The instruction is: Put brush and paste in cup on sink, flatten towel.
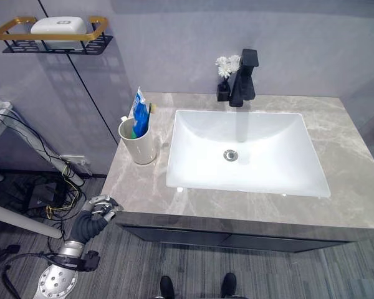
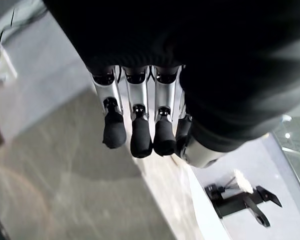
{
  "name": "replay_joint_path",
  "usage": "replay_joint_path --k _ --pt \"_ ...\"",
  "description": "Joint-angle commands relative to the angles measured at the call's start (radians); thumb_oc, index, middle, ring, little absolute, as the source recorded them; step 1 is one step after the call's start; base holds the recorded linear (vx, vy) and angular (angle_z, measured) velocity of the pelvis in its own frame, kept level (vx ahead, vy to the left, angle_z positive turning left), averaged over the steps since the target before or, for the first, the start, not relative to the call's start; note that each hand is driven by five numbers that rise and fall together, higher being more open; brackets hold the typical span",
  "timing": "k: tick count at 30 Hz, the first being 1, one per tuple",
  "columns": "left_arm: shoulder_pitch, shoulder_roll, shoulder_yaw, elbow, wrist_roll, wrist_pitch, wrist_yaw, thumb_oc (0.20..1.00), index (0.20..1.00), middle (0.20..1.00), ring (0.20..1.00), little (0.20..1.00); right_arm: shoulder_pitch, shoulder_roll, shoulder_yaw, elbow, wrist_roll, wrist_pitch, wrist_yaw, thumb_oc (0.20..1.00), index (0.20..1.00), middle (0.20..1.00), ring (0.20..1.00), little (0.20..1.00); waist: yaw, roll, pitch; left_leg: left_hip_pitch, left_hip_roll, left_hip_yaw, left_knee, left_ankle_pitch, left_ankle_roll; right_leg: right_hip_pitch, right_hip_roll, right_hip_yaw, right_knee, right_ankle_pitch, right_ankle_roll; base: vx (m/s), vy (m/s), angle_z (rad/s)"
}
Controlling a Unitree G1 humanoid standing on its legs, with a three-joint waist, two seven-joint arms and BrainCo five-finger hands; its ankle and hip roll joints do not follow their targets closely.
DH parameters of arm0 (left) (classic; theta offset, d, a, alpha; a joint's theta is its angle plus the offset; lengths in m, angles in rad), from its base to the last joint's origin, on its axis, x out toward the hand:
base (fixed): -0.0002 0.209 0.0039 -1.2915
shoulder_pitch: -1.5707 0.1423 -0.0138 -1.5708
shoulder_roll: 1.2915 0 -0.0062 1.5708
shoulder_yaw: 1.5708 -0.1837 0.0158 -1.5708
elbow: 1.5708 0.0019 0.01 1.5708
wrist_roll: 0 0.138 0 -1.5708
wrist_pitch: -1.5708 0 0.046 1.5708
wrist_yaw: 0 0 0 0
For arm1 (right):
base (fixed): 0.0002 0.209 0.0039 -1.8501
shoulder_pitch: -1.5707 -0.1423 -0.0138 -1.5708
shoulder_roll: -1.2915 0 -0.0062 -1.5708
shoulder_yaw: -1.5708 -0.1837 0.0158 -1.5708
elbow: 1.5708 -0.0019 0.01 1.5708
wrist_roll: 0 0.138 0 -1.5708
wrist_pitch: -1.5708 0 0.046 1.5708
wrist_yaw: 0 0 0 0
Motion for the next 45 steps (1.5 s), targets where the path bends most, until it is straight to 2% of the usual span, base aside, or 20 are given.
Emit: replay_joint_path --k 1,2,3,4,8,9,10,12,17,24,45 --pt "-0.089 -0.036 0.025 -0.056 -0.123 -0.016 -0.052 0.2 0.2 0.2 0.2 0.2 -0.08 0.065 0.217 -0.087 -0.096 0.025 0.154 1.0 1.0 1.0 1.0 1.0 0.033 0.01 0.052 -0.056 0.066 -0.067 0.004 0.038 -0.065 0.012 -0.064 -0.024 0.008 0.023 0.079 -0.04 -0.023 0.01" --pt "-0.092 -0.045 0.013 -0.052 -0.145 -0.017 -0.079 0.2 0.2 0.2 0.2 0.2 -0.073 0.093 0.343 -0.118 -0.215 0.034 0.197 1.0 1.0 1.0 1.0 1.0 0.038 0.014 0.058 -0.06 0.069 -0.063 0.004 0.043 -0.067 0.006 -0.063 -0.02 0.008 0.024 0.076 0.0 0.0 0.0" --pt "-0.09 -0.045 0.016 -0.052 -0.146 -0.018 -0.08 0.2 0.2 0.2 0.2 0.2 -0.073 0.094 0.345 -0.119 -0.217 0.034 0.196 1.0 1.0 1.0 1.0 1.0 0.036 0.013 0.057 -0.064 0.068 -0.063 0.004 0.047 -0.066 0.003 -0.063 -0.02 0.008 0.027 0.075 0.02 -0.041 -0.02" --pt "-0.072 -0.038 0.015 -0.076 -0.149 -0.019 -0.12 0.2 0.2 0.2 0.2 0.2 -0.095 0.124 0.549 -0.136 -0.477 0.068 0.226 1.0 1.0 1.0 1.0 1.0 0.052 0.021 0.062 -0.063 0.073 -0.062 0.004 0.045 -0.07 0.002 -0.062 -0.02 0.008 0.02 0.073 0.01 -0.031 -0.03" --pt "-0.079 -0.027 0.022 -0.109 -0.17 -0.016 -0.12 0.2 0.2 0.2 0.2 0.2 -0.115 0.152 0.617 -0.193 -0.543 0.076 0.23 1.0 1.0 1.0 1.0 1.0 0.056 0.032 0.061 -0.077 0.071 -0.068 0.004 0.054 -0.071 -0.005 -0.065 -0.026 0.008 0.019 0.072 0.02 -0.022 0.0" --pt "-0.079 -0.027 0.022 -0.109 -0.17 -0.016 -0.12 0.2 0.2 0.2 0.2 0.2 -0.115 0.152 0.617 -0.193 -0.543 0.076 0.23 1.0 1.0 1.0 1.0 1.0 0.056 0.032 0.06 -0.078 0.071 -0.068 0.004 0.054 -0.071 -0.006 -0.065 -0.026 0.008 0.02 0.072 0.05 -0.031 0.1" --pt "-0.121 -0.047 0.008 -0.113 -0.178 -0.011 -0.098 0.2 0.2 0.2 0.2 0.2 -0.127 0.187 0.578 -0.208 -0.457 0.07 0.225 1.0 1.0 1.0 1.0 1.0 0.052 0.042 0.06 -0.08 0.073 -0.069 0.004 0.053 -0.075 -0.007 -0.066 -0.027 0.008 0.013 0.069 0.03 -0.018 0.1" --pt "-0.14 -0.056 -0.001 -0.113 -0.182 -0.008 -0.09 0.2 0.2 0.2 0.2 0.2 -0.13 0.196 0.577 -0.217 -0.433 0.065 0.23 1.0 1.0 1.0 1.0 1.0 0.05 0.044 0.061 -0.081 0.074 -0.068 0.004 0.053 -0.076 -0.008 -0.065 -0.027 0.008 0.012 0.068 0.03 -0.024 0.1" --pt "-0.18 -0.09 -0.016 -0.096 -0.205 0.008 -0.09 0.2 0.2 0.2 0.2 0.2 -0.132 0.192 0.595 -0.186 -0.444 0.073 0.231 1.0 1.0 1.0 1.0 1.0 0.045 0.047 0.063 -0.086 0.075 -0.072 0.004 0.057 -0.076 -0.009 -0.063 -0.034 0.008 0.01 0.062 0.02 -0.015 0.01" --pt "-0.239 -0.104 0.004 -0.044 -0.208 0.02 -0.073 0.2 0.2 0.2 0.2 0.2 -0.109 0.192 0.519 -0.135 -0.364 0.076 0.232 1.0 1.0 1.0 1.0 1.0 0.029 0.039 0.059 -0.086 0.08 -0.065 0.004 0.05 -0.079 -0.013 -0.058 -0.033 0.008 0.006 0.062 0.03 -0.012 0.0" --pt "-0.422 -0.172 -0.037 0.122 -0.192 0.063 -0.019 0.2 0.2 0.2 0.2 0.2 -0.116 0.197 0.541 -0.152 -0.35 0.081 0.236 1.0 1.0 1.0 1.0 1.0 -0.017 0.023 0.07 -0.11 0.086 -0.043 0.004 0.048 -0.081 -0.058 -0.047 -0.009 0.008 0.01 0.057 0.01 -0.003 -0.03"
